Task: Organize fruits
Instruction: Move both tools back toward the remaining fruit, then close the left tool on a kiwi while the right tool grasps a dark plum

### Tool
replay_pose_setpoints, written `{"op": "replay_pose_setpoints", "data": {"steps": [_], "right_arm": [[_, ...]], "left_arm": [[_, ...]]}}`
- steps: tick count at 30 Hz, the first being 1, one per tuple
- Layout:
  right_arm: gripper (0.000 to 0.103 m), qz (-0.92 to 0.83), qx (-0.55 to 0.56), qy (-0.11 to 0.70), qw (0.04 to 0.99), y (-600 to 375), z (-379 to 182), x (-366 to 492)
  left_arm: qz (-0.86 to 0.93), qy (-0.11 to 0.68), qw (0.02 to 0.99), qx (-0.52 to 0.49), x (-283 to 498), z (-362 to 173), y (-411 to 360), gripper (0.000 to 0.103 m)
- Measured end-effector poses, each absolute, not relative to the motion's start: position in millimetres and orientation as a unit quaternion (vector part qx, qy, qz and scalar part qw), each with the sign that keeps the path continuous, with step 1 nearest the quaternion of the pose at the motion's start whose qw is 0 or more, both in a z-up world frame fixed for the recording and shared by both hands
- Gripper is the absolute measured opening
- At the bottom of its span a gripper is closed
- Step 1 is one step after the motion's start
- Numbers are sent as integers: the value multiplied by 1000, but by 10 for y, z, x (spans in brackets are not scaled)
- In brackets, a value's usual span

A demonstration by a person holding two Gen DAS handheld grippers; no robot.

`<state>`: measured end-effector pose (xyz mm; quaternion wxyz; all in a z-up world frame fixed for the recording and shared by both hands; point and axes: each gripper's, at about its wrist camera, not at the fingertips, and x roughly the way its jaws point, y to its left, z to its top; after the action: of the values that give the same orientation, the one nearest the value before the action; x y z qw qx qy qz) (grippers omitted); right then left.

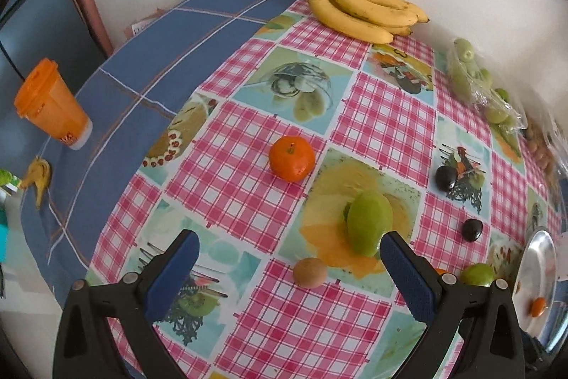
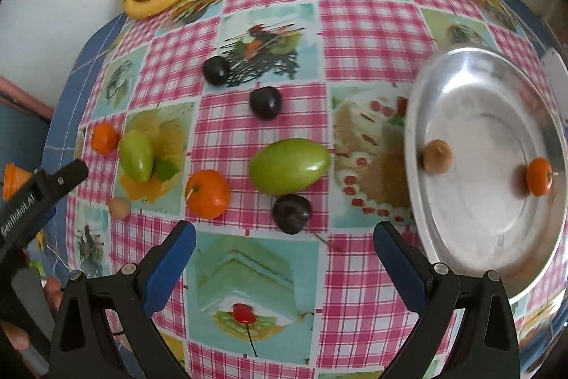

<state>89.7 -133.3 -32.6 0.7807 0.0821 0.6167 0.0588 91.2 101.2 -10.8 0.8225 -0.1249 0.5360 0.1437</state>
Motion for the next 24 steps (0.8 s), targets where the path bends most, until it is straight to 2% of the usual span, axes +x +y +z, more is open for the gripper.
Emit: {"op": "replay_pose_setpoints", "data": {"steps": [14,17,18,20,21,23,24], "right_arm": [[100,47,79,611,787,-1456,-350,936],[97,52,85,612,785,-1467,-372,931],[92,52,85,613,784,-1465,-385,932],[80,54,83,616,781,-1483,-405,922],[73,53,80,619,779,-1482,-430,924],[71,51,75,622,778,-1472,-469,929],[66,51,74,623,777,-1470,-488,929]], "left_arm": [[89,558,811,-154,998,-215,1031,103],[81,573,801,-153,1003,-307,966,101],[80,577,798,-152,1003,-331,953,101],[77,584,794,-150,1003,-380,928,90],[76,587,792,-150,1005,-401,919,88],[78,591,788,-153,1001,-432,925,84],[79,591,788,-156,997,-441,937,81]]}}
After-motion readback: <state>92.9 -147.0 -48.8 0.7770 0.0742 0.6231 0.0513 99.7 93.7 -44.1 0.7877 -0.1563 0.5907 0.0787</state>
